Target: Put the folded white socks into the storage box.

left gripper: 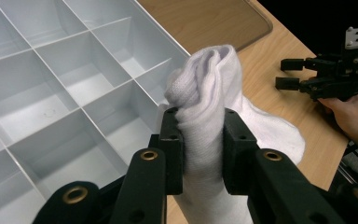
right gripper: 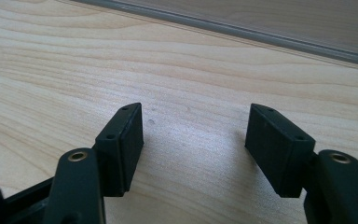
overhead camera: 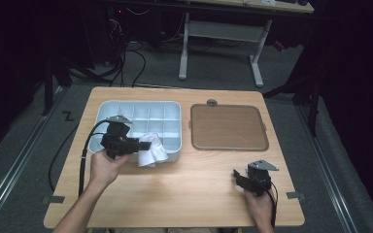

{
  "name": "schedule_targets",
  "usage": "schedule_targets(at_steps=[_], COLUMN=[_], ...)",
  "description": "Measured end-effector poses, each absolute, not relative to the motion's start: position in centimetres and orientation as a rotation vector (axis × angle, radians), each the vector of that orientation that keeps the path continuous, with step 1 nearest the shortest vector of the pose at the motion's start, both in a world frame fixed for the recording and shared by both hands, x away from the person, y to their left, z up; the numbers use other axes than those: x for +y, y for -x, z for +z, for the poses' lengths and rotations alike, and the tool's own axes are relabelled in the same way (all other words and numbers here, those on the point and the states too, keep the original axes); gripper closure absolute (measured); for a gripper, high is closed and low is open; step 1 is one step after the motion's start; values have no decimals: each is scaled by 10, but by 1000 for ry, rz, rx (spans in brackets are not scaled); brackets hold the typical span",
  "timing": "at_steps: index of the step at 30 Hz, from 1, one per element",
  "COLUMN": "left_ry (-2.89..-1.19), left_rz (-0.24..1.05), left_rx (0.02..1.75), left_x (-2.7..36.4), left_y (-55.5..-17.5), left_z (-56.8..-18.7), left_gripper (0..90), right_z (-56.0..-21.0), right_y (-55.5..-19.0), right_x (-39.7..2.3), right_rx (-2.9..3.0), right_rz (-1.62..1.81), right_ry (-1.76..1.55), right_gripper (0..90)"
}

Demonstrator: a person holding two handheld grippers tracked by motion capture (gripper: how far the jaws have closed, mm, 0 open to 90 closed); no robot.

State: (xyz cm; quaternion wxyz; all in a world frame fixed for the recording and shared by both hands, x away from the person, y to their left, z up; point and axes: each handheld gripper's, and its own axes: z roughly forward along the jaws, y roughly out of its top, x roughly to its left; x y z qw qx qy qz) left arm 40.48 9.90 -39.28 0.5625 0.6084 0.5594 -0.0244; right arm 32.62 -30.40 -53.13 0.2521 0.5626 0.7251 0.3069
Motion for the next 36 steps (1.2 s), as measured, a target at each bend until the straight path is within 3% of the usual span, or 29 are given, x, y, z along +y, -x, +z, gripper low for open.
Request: schedule_targets(at_steps=[17, 36], left_ry=[-1372, -1327], left_rz=[-71, -93], left_rx=[1315, 1401], left_x=[105, 134], left_y=[-438, -467], left_z=[-380, -413], left_gripper=[736, 735], right_z=[-531, -531], right_y=[-326, -326], right_x=[-304, -304], right_rx=[1969, 1969], right_rz=[835, 835], right_ry=[-1531, -1532], right_gripper=[374, 373])
